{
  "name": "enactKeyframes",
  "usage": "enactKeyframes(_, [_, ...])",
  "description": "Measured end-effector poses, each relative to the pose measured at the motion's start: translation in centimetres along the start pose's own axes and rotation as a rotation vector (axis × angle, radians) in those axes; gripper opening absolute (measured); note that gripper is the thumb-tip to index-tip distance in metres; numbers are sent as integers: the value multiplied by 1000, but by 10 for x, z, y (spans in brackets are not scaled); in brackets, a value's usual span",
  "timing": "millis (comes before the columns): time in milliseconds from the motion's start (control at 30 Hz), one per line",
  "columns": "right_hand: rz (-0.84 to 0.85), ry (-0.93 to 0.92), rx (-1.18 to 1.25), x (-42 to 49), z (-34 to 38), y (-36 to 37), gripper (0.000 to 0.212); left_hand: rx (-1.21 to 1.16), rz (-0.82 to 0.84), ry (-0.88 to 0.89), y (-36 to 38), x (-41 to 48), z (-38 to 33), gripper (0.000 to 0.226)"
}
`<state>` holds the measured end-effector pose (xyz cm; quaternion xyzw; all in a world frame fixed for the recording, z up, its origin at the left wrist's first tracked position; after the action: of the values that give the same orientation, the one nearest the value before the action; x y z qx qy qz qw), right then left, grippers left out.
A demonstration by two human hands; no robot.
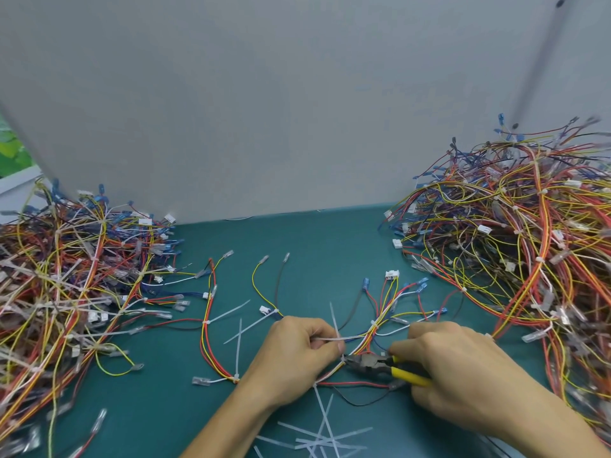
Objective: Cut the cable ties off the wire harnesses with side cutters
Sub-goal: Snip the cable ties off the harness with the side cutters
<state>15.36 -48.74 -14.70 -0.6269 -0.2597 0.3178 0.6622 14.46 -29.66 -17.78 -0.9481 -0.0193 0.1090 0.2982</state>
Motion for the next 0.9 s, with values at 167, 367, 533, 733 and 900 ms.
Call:
enactKeyframes(167, [-22,1,11,-2,-1,-2,10,-6,6,-8,0,-1,-1,13])
enactKeyframes(367, [4,-2,-13,1,2,2,12,-8,5,-18,0,-1,-1,12])
enactKeyframes(533, [6,-5,-27,1,3,5,13,0,-1,-7,0,0,0,12])
enactKeyframes(733, [2,2,-47,3,3,4,10,-6,2,0,0,-1,0,13])
enactKeyframes(900, [-16,-3,-34,3,4,3,9,-9,6,2,0,0,0,14])
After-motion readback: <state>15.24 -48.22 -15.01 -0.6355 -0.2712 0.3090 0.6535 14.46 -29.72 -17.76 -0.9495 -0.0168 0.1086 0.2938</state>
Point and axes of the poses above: each hand's wrist, its own x-axis towards the middle knuckle, its own y-axis out of the palm, z = x × y, the point moved 5 cm from there along x, towards the middle knuckle, and after that the axes turned 14 degrees about -y, right-handed, at the moved point
